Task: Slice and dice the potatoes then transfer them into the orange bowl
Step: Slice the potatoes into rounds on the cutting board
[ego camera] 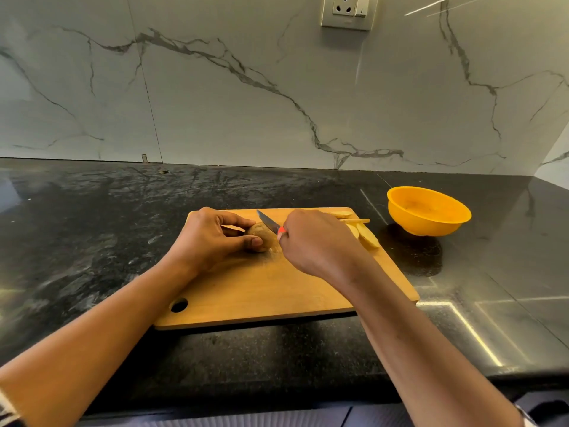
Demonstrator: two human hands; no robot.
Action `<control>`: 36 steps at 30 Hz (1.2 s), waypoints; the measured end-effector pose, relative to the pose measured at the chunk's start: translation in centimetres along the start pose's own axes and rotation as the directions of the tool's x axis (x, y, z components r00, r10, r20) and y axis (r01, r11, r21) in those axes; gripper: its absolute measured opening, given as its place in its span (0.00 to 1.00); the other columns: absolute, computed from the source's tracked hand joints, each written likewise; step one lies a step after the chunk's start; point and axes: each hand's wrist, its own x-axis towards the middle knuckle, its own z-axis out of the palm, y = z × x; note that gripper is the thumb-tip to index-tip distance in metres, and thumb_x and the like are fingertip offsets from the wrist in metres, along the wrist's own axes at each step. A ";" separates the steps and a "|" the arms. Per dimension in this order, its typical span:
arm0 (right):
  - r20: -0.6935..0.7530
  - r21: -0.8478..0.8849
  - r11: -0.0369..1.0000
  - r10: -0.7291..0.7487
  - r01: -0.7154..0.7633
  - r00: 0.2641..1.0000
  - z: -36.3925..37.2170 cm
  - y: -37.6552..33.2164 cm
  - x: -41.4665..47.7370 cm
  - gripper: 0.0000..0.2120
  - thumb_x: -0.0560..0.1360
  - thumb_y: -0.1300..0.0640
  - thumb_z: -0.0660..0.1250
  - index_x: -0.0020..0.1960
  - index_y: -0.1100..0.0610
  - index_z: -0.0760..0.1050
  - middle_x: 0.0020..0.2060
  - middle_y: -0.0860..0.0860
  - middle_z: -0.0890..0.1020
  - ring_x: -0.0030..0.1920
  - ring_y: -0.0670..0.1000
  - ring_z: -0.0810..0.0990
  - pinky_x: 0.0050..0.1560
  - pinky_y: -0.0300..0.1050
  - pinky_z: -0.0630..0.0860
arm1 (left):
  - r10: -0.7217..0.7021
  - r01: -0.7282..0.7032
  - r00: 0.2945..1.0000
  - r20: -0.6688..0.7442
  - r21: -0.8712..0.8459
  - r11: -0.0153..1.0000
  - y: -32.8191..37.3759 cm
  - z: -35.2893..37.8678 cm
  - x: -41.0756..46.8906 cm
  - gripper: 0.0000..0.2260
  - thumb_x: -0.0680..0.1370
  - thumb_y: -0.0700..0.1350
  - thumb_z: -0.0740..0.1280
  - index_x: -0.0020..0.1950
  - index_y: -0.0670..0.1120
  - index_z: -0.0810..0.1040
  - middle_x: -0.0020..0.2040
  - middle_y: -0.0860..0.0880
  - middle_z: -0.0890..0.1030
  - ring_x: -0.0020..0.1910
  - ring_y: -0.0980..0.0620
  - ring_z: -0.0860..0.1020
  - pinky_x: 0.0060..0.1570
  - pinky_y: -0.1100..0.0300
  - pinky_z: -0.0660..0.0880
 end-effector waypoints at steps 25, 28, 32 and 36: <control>0.035 -0.124 0.992 0.024 -0.020 0.999 3.3 -1.0 -1.9 0.10 0.82 0.55 0.56 0.57 0.55 0.74 0.36 0.48 0.69 0.39 0.49 0.70 0.37 0.43 0.67 | -0.003 0.003 1.000 0.010 -0.013 1.000 0.0 -0.1 0.1 0.19 0.60 0.54 0.74 0.48 0.51 0.83 0.42 0.56 0.83 0.40 0.66 0.80 0.38 0.78 0.71; 0.044 -0.132 0.991 0.031 -0.025 0.999 3.5 -0.6 -3.4 0.10 0.82 0.55 0.55 0.58 0.55 0.73 0.39 0.49 0.72 0.44 0.51 0.74 0.40 0.45 0.68 | -0.024 0.024 1.000 0.005 0.000 1.000 -0.4 -0.1 0.4 0.18 0.60 0.55 0.74 0.48 0.51 0.84 0.42 0.56 0.83 0.43 0.67 0.79 0.39 0.78 0.71; 0.050 -0.144 0.989 0.027 -0.020 0.998 3.2 0.0 -4.7 0.09 0.82 0.53 0.56 0.58 0.54 0.72 0.36 0.48 0.67 0.42 0.50 0.71 0.40 0.45 0.67 | -0.059 0.059 0.998 -0.001 -0.012 0.998 -0.8 -0.2 0.8 0.18 0.60 0.56 0.74 0.47 0.52 0.84 0.45 0.56 0.83 0.51 0.60 0.78 0.50 0.67 0.71; 0.011 -0.105 0.993 0.064 -0.062 0.998 2.9 0.7 -4.2 0.10 0.82 0.52 0.56 0.57 0.53 0.73 0.39 0.48 0.70 0.44 0.50 0.73 0.42 0.45 0.70 | -0.061 0.061 0.998 0.002 -0.023 0.998 -0.7 -0.2 0.6 0.17 0.60 0.56 0.74 0.47 0.53 0.83 0.45 0.57 0.83 0.52 0.61 0.77 0.54 0.63 0.69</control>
